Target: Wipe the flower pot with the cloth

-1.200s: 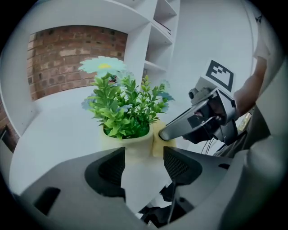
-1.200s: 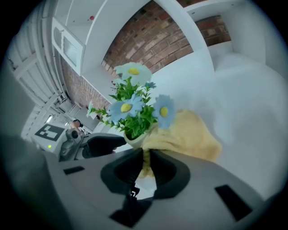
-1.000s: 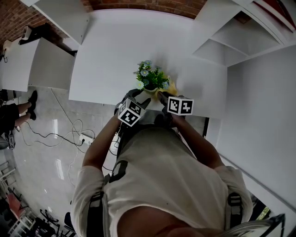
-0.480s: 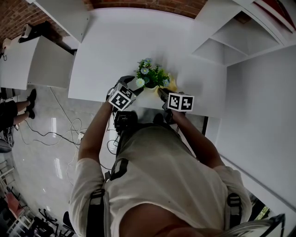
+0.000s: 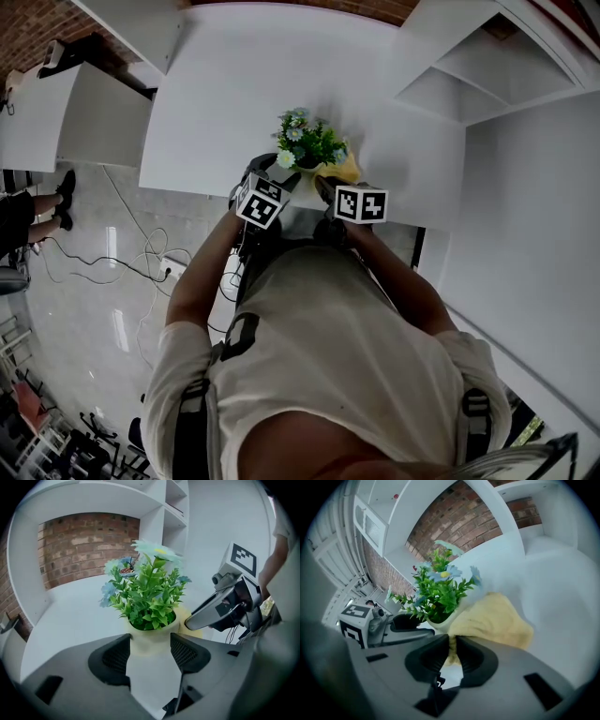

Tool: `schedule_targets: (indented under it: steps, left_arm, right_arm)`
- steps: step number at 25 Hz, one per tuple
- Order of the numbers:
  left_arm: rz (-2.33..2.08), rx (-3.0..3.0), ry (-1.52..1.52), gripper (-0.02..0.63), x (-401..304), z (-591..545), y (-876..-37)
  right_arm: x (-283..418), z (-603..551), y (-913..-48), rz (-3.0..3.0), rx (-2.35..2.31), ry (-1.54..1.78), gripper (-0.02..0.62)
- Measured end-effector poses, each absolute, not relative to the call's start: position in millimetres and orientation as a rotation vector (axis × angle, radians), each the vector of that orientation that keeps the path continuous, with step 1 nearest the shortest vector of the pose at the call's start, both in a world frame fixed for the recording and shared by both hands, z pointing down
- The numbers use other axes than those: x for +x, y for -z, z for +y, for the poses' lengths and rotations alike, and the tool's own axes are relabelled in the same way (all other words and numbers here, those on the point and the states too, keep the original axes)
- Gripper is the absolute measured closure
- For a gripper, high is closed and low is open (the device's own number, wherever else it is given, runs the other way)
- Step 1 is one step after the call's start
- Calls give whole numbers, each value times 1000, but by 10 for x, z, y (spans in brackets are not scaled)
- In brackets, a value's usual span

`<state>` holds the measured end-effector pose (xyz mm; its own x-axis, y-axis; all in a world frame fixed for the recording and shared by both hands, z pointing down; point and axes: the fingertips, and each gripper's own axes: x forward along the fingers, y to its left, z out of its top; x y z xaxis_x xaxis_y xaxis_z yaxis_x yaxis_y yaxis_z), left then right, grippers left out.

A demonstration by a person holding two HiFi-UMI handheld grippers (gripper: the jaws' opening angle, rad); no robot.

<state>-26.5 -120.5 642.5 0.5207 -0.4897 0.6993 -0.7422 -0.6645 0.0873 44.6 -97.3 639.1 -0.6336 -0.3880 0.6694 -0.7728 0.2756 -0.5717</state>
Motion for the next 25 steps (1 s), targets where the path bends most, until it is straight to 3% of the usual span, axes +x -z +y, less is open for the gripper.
schedule_targets:
  steps: [13,25]
  left_arm:
    - [-891,2438,-1008,327,-392,-1252,-6390]
    - [-996,2287,-868,327,-273,-975,-6348]
  right_arm:
    - [438,-1094,-6202,-2227,1031,-1363,535]
    - [447,-1038,-6349,-2182,1050,-1307,535]
